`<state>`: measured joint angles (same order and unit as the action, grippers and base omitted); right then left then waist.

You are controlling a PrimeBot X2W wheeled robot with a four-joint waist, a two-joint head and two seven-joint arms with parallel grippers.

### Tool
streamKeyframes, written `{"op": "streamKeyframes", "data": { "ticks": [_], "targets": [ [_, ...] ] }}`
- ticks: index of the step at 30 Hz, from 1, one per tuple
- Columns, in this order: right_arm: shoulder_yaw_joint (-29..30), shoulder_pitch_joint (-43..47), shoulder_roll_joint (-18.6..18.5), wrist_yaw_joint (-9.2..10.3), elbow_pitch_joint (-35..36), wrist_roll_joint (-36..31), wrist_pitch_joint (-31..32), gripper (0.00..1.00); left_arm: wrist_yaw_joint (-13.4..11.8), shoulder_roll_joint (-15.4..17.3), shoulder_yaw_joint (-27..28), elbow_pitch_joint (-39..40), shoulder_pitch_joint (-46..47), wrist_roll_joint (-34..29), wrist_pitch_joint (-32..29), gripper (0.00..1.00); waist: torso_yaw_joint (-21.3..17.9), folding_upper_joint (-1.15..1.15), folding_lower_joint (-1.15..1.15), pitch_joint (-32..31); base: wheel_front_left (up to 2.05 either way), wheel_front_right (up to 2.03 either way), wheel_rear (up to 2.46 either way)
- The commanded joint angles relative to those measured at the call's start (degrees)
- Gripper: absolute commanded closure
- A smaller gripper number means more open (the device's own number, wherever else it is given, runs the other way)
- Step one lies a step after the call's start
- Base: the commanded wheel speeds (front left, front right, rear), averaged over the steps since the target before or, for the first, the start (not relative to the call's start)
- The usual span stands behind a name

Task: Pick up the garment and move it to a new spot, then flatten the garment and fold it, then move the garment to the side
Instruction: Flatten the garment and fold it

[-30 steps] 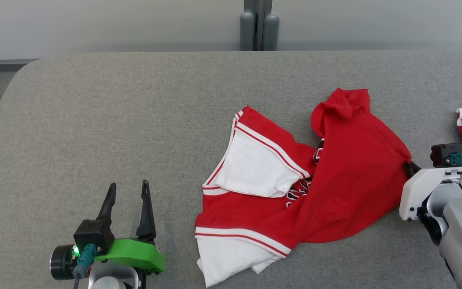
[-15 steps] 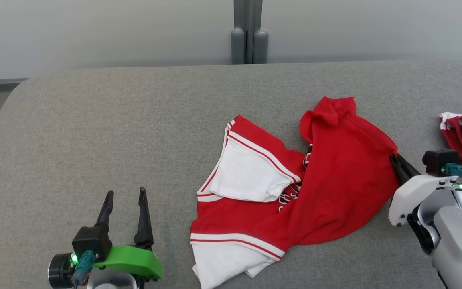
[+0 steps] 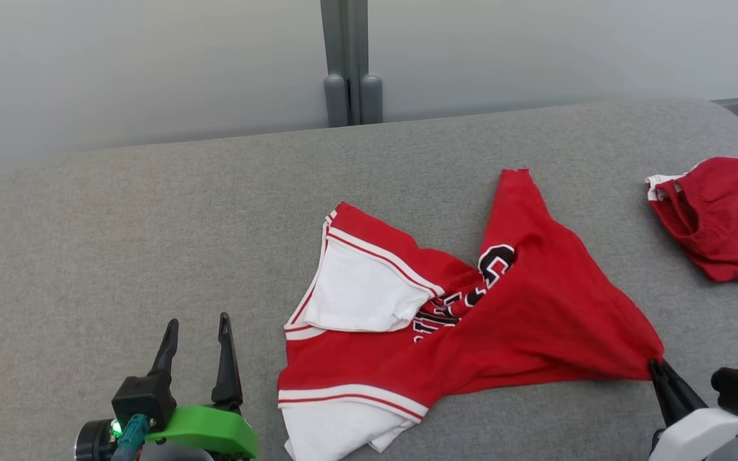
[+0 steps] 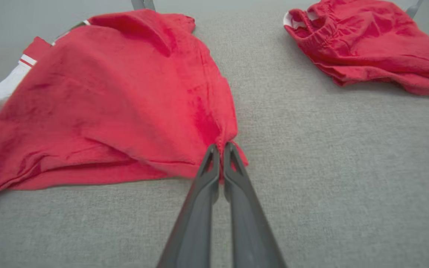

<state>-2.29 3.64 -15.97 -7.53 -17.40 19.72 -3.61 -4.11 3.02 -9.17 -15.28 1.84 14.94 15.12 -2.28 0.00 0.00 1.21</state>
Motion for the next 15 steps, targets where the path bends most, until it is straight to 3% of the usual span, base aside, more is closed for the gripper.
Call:
{"op": "streamKeyframes", "data": {
  "ticks": [1,9,10,13,15],
  "targets": [
    [1.3,1.6,0.9,0.08,1.8,-0.8,0.5,1.00,-0.2,0.3,0.1,0.0,-0.5,0.3,0.0,0.00,-0.5,0.00,0.00,-0.2,0.00,0.00,0.00],
    [6.0,5.7,4.0,0.08,2.8,-3.8,0.4,1.00,0.4,0.2,-0.7,-1.2,-0.9,0.6,0.0,0.00,-0.5,0.00,0.00,-0.7,0.00,0.00,0.00],
    [6.4,6.0,4.3,0.09,2.4,-4.6,0.1,0.88,0.4,0.2,-0.9,-1.3,-1.0,0.7,0.0,0.00,-0.3,0.00,0.00,-0.9,0.00,0.00,0.00],
    [7.2,6.6,4.3,0.09,0.5,-5.2,-1.7,0.22,0.5,0.2,-1.0,-1.7,-1.2,0.8,0.0,0.00,0.2,0.00,0.00,-1.2,0.00,0.00,0.00],
    [7.7,7.1,4.2,0.09,-0.9,-5.3,-2.3,0.13,0.5,0.1,-0.8,-1.7,-1.3,0.8,0.0,0.00,0.4,0.00,0.00,-1.4,0.00,0.00,0.00]
  ]
}}
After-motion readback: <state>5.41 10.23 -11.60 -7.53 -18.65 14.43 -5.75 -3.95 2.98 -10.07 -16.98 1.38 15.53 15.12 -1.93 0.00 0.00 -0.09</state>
